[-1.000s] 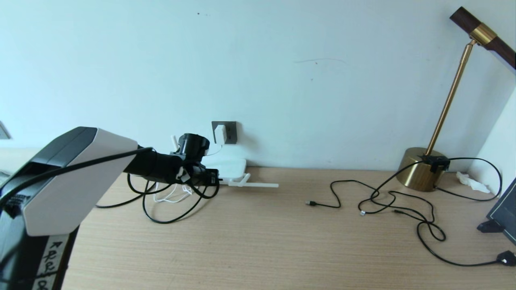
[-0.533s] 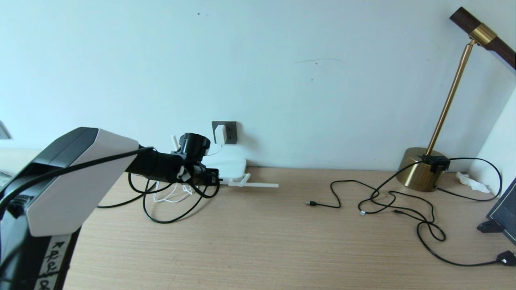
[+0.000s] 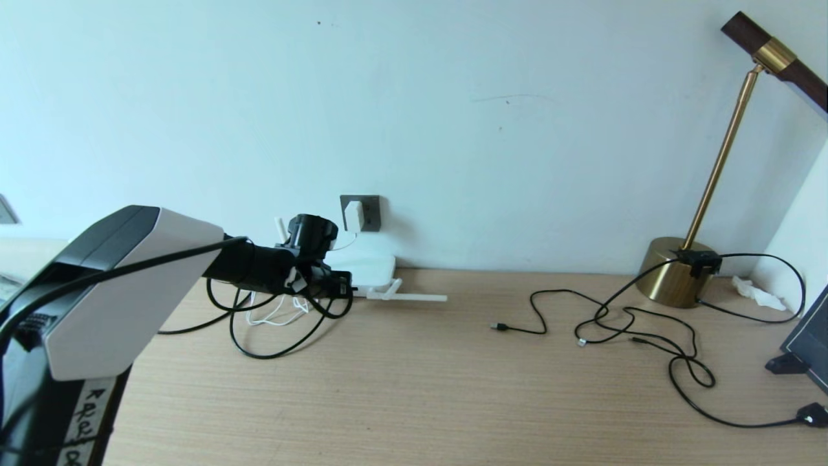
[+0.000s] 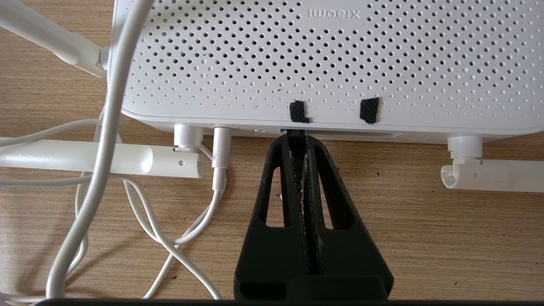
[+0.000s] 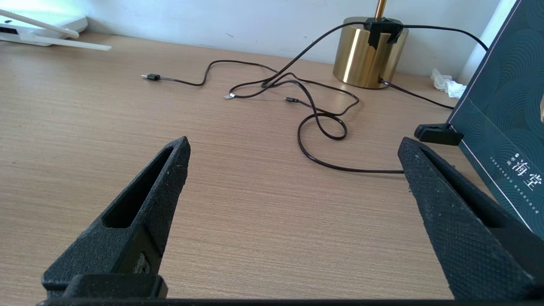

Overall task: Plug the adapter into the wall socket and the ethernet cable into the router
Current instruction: Plug cable into router interface

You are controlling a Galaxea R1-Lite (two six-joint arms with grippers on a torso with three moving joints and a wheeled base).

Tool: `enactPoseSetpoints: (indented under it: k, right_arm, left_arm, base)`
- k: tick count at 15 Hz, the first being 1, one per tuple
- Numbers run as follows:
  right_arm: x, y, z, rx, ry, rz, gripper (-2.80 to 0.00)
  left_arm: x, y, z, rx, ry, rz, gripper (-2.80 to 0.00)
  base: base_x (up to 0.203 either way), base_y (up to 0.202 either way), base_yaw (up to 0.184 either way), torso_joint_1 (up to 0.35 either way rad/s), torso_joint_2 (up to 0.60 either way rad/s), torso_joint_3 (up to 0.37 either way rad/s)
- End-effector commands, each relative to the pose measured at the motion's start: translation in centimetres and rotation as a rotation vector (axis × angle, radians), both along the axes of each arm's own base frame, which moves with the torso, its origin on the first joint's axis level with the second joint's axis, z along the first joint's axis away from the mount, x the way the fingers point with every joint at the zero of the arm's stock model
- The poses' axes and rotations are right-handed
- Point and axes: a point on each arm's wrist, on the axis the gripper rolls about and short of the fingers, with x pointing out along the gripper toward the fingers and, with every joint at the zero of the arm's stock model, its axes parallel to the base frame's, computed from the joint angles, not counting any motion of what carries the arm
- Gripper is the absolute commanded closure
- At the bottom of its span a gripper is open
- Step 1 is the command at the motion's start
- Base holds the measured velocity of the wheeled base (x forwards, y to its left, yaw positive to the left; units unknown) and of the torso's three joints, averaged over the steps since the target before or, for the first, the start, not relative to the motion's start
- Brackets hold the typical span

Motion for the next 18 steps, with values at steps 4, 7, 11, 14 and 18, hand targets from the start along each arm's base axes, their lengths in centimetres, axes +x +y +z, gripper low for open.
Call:
enactPoseSetpoints:
  k: [4,7,11,14,18]
  right_arm:
    - [0.09,0.0,-0.29,-0.001,0.011,0.001,-2.8]
    - [0.09,0.0,-0.29,-0.001,0.011,0.001,-2.8]
    - [0.09,0.0,-0.29,-0.001,0.011,0.001,-2.8]
    - [0.09,0.0,-0.29,-0.001,0.011,0.001,-2.8]
    - [0.09,0.0,-0.29,-0.001,0.011,0.001,-2.8]
  left_arm:
    - [0.05,0.0,-0.25,0.002,0.006,0.002,0.0]
    - [0.13,-0.02,-0.33,0.003,0.011,0.002,0.0]
    - [0.25,-0.05,-0.25,0.003,0.009,0.002,0.0]
    - [0.26,-0.06,-0.29,0.004,0.013,0.002,0.0]
    - [0.24,-0.05,-0.23,0.004,0.013,0.002,0.0]
  base:
    - [0.0,0.0,0.0,0.0,0.0,0.0]
    - [0.0,0.0,0.0,0.0,0.0,0.0]
    - [0.0,0.0,0.0,0.0,0.0,0.0]
    - [0.0,0.0,0.0,0.0,0.0,0.0]
    - [0.0,0.0,0.0,0.0,0.0,0.0]
